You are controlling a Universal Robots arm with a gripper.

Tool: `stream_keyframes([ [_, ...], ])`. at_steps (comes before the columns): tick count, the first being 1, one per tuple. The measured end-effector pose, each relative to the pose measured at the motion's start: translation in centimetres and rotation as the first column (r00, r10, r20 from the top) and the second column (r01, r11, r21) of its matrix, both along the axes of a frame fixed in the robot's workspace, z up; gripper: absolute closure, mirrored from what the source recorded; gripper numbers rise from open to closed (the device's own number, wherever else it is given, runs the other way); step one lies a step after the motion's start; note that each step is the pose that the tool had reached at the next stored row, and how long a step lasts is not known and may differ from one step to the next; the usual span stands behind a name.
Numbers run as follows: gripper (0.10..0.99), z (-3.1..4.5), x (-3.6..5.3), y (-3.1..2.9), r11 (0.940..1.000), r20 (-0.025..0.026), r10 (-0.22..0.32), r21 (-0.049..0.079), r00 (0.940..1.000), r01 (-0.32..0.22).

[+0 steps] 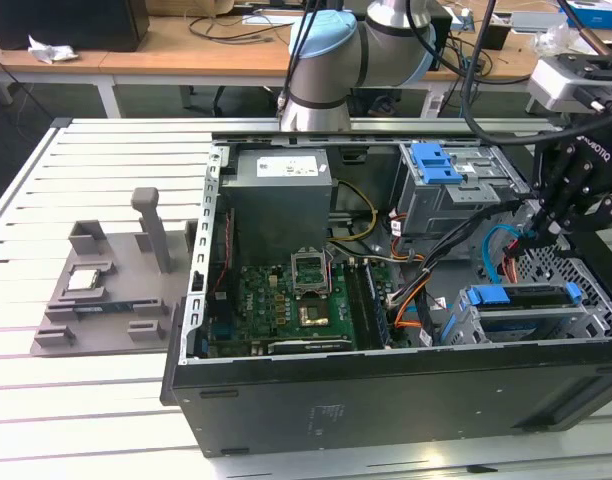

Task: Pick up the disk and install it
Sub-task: 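Insert the first disk wire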

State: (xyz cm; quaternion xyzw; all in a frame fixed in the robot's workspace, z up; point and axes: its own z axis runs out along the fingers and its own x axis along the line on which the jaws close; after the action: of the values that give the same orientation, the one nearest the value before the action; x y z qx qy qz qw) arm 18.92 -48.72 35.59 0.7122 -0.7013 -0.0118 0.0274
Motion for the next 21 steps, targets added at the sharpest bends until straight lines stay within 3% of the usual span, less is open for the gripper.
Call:
stream_keyframes([
  [1,0.918,0.0,0.0,-0.11,1.0,0.0,0.0,0.0,1.0,0.0],
  [6,0.918,-0.02,-0.03,-2.35,1.0,0.0,0.0,-0.007,1.0,0.0],
  [10,0.918,-0.24,-0.05,-3.49,1.0,-0.0001,0.0,-0.008,1.0,0.0],
  [14,0.918,-0.8,-0.16,-3.93,1.0,0.0,0.0,-0.007,1.0,0.0],
  [21,0.918,-1.26,-0.54,-4.2,1.0,-0.0001,0.0,-0.007,1.0,0.0],
])
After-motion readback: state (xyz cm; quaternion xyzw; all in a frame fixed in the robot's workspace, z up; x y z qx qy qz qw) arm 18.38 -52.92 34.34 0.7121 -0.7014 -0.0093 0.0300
